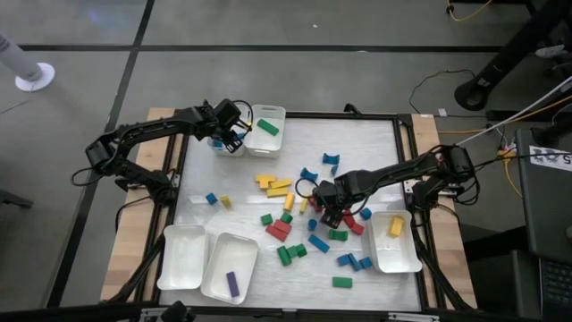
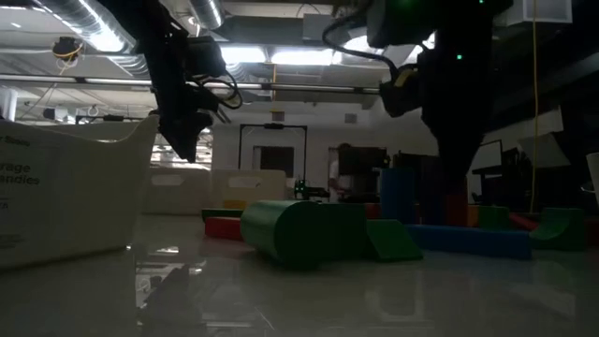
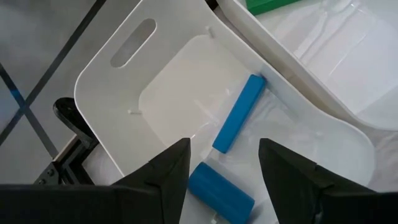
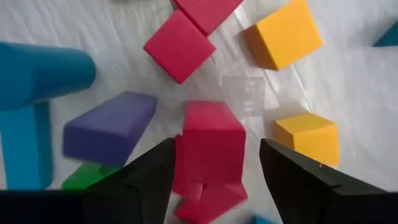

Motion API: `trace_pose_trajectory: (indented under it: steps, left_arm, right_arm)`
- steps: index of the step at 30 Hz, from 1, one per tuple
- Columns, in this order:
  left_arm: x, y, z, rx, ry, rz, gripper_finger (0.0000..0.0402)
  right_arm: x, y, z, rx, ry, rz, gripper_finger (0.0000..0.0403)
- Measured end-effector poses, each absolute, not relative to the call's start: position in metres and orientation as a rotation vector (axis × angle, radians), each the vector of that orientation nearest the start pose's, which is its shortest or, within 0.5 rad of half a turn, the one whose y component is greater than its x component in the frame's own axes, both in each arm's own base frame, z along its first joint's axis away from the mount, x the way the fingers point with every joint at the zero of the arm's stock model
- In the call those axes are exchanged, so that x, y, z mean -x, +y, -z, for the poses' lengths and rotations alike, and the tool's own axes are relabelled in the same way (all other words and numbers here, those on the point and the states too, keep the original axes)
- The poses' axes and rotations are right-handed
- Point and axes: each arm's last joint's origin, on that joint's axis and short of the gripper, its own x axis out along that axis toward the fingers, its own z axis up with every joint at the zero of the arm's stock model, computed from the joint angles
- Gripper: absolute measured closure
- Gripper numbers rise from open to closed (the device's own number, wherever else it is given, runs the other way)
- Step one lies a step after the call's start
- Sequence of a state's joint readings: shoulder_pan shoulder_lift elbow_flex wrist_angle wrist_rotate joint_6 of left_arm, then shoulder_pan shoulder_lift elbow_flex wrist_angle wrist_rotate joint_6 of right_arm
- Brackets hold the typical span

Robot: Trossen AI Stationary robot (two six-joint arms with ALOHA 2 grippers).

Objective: Sort blocks
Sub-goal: Put the red block into the bottom left white bin

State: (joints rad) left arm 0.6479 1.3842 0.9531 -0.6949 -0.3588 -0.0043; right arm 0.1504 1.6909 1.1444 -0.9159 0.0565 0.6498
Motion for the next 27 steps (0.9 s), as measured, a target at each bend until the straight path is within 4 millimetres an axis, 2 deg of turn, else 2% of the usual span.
trace_pose_trajectory:
  steps: [8, 16, 23, 27]
  left_arm:
    - [-0.201, 0.165, -0.229, 0.172, 1.156, -0.897, 0.0221]
    - [-0.201, 0.165, -0.229, 0.172, 1.156, -0.897, 0.0221]
    - [-0.201, 0.165, -0.229, 0.172, 1.156, -0.897, 0.0221]
    - [-0.201, 0.165, -0.230, 0.165, 1.159, -0.892, 0.0221]
  right_arm:
    - [-0.298, 0.043, -0.187, -0.379, 1.401, 0.394, 0.0181]
    - [-0.298, 0.043, -0.187, -0.375, 1.403, 0.395, 0.0274]
    - [-0.297, 0.043, -0.189, -0.372, 1.411, 0.398, 0.0274]
    - [-0.298, 0.043, -0.201, -0.366, 1.414, 0.401, 0.0261]
